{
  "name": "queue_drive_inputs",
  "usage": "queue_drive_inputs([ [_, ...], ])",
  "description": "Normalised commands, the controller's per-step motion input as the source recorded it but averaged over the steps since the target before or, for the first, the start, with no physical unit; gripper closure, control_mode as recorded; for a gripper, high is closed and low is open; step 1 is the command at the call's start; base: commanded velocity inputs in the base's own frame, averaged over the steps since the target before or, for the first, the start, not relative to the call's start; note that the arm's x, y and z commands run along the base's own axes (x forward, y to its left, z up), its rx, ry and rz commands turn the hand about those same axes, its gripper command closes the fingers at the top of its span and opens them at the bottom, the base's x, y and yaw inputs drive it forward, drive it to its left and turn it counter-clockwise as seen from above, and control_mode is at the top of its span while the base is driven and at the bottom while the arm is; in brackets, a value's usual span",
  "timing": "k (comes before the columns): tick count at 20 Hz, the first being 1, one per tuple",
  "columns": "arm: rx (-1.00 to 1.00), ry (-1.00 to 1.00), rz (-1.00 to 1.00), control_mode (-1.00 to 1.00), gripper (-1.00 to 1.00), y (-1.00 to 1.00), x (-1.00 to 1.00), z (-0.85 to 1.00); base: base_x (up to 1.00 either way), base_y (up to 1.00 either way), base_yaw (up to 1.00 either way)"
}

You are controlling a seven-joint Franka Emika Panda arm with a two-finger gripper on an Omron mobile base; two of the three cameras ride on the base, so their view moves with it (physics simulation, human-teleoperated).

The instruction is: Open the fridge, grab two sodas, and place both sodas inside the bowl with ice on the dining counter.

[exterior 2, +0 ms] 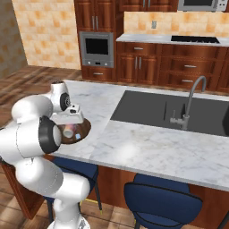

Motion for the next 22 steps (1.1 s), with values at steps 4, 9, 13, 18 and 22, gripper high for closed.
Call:
queue_drive_inputs([
  [4, 0.0, 0.04, 0.0, -1.0, 1.0, 0.03, 0.15, -0.23, 0.0, 0.0, 0.0],
  [9, 0.0, 0.04, 0.0, -1.0, 1.0, 0.09, 0.15, -0.19, 0.0, 0.0, 0.0],
  [13, 0.0, 0.03, 0.0, -1.0, 1.0, 0.1, 0.15, -0.19, 0.0, 0.0, 0.0],
  [18, 0.0, 0.02, 0.0, -1.0, 1.0, 0.1, 0.17, -0.2, 0.0, 0.0, 0.0],
  [22, 0.0, 0.02, 0.0, -1.0, 1.0, 0.06, 0.2, -0.18, 0.0, 0.0, 0.0],
])
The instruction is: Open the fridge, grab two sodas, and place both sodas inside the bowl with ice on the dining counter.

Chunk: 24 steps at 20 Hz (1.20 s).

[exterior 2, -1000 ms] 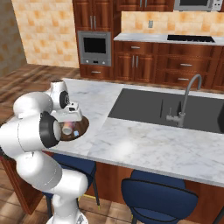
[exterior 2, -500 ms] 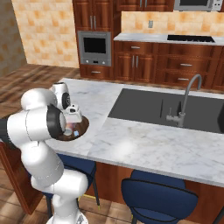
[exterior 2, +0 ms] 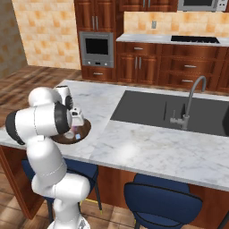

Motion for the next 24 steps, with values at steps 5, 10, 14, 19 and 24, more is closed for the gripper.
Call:
queue_drive_inputs([
  [5, 0.0, 0.0, 0.0, -1.0, 1.0, 0.02, 0.21, -0.18, 0.0, 0.0, 0.0],
  [10, 0.0, 0.0, 0.0, -1.0, -1.0, 0.0, 0.05, -0.23, 0.0, 0.0, 0.0],
  [14, 0.0, 0.0, -0.01, -1.0, -1.0, 0.0, 0.0, -0.12, 0.0, 0.0, 0.0],
  [19, 0.0, 0.0, -0.04, -1.0, -1.0, 0.0, -0.03, 0.01, 0.0, 0.0, 0.0],
  [24, 0.0, 0.01, -0.02, -1.0, -1.0, 0.0, -0.12, 0.22, 0.0, 0.0, 0.0],
])
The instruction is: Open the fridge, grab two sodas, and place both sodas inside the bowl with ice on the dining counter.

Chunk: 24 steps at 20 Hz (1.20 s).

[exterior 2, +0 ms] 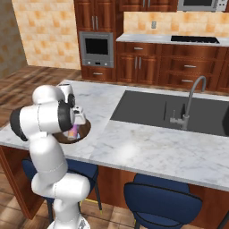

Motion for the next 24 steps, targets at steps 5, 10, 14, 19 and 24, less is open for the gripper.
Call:
queue_drive_inputs([
  [5, 0.0, 0.0, -0.04, -1.0, -1.0, 0.0, -0.22, 0.42, 0.0, 0.0, 0.0],
  [10, 0.0, 0.0, -0.06, -1.0, -1.0, -0.08, -0.25, 0.49, 0.0, 0.0, 0.0],
  [14, 0.0, 0.0, -0.08, -1.0, -1.0, -0.15, -0.35, 0.47, 0.0, 0.0, 0.0],
  [19, 0.0, 0.0, -0.09, -1.0, -1.0, -0.16, -0.57, 0.35, 0.0, 0.0, 0.0],
  [24, 0.0, -0.04, -0.05, -1.0, -1.0, -0.01, -0.9, 0.21, 0.0, 0.0, 0.0],
])
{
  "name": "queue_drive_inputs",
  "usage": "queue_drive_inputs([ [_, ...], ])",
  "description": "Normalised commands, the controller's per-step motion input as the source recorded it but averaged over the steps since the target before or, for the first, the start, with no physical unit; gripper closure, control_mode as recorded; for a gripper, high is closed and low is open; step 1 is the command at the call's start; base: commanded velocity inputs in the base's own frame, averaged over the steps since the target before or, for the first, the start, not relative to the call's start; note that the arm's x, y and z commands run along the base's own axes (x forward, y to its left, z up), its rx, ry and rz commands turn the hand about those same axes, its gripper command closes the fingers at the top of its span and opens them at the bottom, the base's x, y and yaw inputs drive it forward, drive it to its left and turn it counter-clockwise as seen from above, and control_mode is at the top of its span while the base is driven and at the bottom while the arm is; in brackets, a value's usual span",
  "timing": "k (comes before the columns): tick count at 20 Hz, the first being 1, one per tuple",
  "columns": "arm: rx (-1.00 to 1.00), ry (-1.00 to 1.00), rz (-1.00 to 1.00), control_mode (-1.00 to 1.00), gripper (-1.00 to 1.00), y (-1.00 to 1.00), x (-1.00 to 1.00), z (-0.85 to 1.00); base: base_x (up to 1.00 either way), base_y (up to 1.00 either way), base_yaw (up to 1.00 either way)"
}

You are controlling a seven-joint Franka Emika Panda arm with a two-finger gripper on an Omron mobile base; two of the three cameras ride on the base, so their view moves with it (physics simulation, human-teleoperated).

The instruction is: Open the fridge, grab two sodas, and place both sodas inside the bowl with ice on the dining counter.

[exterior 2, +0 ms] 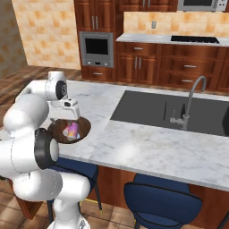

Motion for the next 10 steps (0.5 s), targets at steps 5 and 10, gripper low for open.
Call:
queue_drive_inputs([
  [5, 0.0, -0.05, -0.04, -1.0, -1.0, 0.0, -0.92, 0.27, 0.0, 0.0, 0.0],
  [10, 0.0, -0.06, -0.04, -1.0, -1.0, 0.0, -0.82, 0.41, 0.0, 0.0, 0.0],
])
